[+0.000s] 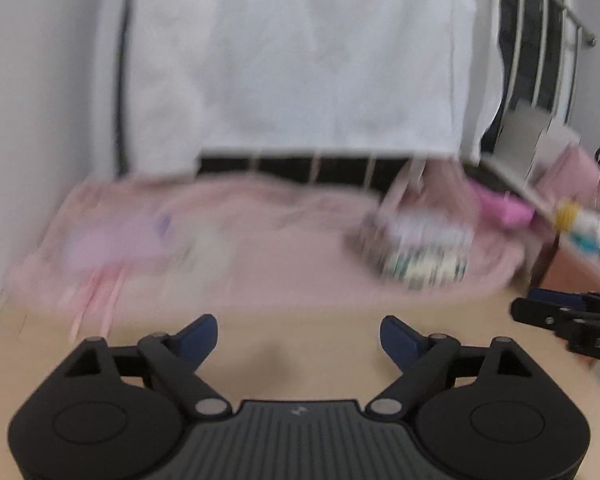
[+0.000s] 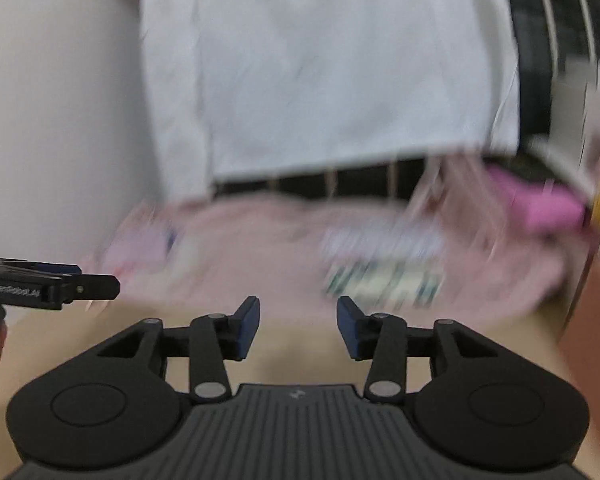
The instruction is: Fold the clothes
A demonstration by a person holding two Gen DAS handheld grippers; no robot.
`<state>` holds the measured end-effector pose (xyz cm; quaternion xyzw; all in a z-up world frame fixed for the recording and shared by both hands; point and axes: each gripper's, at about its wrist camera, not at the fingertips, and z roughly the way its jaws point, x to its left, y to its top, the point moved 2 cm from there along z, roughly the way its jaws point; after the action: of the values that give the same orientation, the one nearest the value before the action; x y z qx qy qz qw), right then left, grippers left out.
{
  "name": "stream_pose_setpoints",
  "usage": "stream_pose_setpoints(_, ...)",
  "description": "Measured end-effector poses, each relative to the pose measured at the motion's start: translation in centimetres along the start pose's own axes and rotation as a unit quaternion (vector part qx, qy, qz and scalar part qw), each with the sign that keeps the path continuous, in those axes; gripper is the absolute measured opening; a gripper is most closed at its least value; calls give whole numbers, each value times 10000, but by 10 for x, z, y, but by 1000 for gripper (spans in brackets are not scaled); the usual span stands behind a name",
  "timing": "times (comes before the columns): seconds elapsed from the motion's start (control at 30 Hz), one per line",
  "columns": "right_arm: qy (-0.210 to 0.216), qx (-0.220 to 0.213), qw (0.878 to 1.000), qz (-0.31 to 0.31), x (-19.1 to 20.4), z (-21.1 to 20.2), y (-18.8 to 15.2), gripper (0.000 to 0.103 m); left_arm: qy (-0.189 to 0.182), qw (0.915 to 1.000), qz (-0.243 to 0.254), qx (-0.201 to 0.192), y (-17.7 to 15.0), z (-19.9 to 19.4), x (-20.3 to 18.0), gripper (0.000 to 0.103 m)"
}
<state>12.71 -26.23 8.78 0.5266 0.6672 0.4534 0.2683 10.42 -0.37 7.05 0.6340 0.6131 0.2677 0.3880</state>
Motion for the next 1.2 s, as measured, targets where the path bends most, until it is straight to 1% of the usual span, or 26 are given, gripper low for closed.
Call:
stream_pose_setpoints(0.07, 47, 397, 9990, 175, 23, 4, -37, 50, 53, 9994, -132, 310, -37, -7, 11, 88)
stream_pose_setpoints(0.1, -2, 583, 9981, 184, 37, 4, -54, 51, 150, 9988, -175, 425, -52, -8, 15, 88)
stream_pose_setpoints(0.13, -56, 723, 9973, 140, 50, 5, -73, 51, 259, 9983, -194, 493, -68, -10, 19, 88)
stream_pose_setpoints(0.2, -50, 891, 9960, 84, 71, 4, -98, 57, 280, 9975, -179, 618, -95, -11, 26, 88)
stream_pose_setpoints(0.23, -71, 931, 9955, 155, 76, 3, -107, 58, 279, 9983, -115, 489, -103, -15, 27, 88)
stream_pose_setpoints(0.27, -100, 941, 9953, 215, 81, 2, -115, 62, 344, 9986, 8, 402, -109, -21, 26, 88)
stream_pose_setpoints(0.3, -174, 815, 9963, 206, 86, -2, -120, 72, 384, 9984, 90, 413, -112, -24, 26, 89)
stream_pose_setpoints(0.37, -308, 841, 9959, 143, 95, -8, -123, 77, 472, 9979, 145, 426, -116, -28, 26, 89)
stream_pose_setpoints(0.4, -373, 860, 9955, 107, 99, -11, -125, 81, 601, 9973, 113, 403, -118, -30, 26, 89)
stream_pose_setpoints(0.43, -434, 906, 9949, 46, 103, -12, -127, 83, 748, 9964, 80, 385, -120, -32, 27, 89)
stream_pose_setpoints(0.47, -497, 954, 9942, -13, 106, -13, -128, 87, 844, 9957, 56, 377, -121, -34, 27, 89)
stream_pose_setpoints(0.5, -578, 1007, 9932, -60, 105, -11, -129, 93, 895, 9953, 19, 369, -122, -35, 28, 89)
stream_pose_setpoints(0.57, -680, 1093, 9916, -152, 108, -9, -132, 103, 967, 9946, -14, 377, -121, -33, 28, 92)
stream_pose_setpoints(0.7, -744, 1156, 9903, -177, 109, -3, -132, 102, 1097, 9927, 73, 497, -120, -28, 23, 103)
stream_pose_setpoints(0.87, -878, 1154, 9894, -76, 108, -1, -131, 102, 1133, 9923, 69, 498, -121, -28, 21, 103)
stream_pose_setpoints(1.2, -948, 1149, 9888, -25, 110, -1, -132, 102, 1158, 9920, 54, 493, -121, -29, 20, 103)
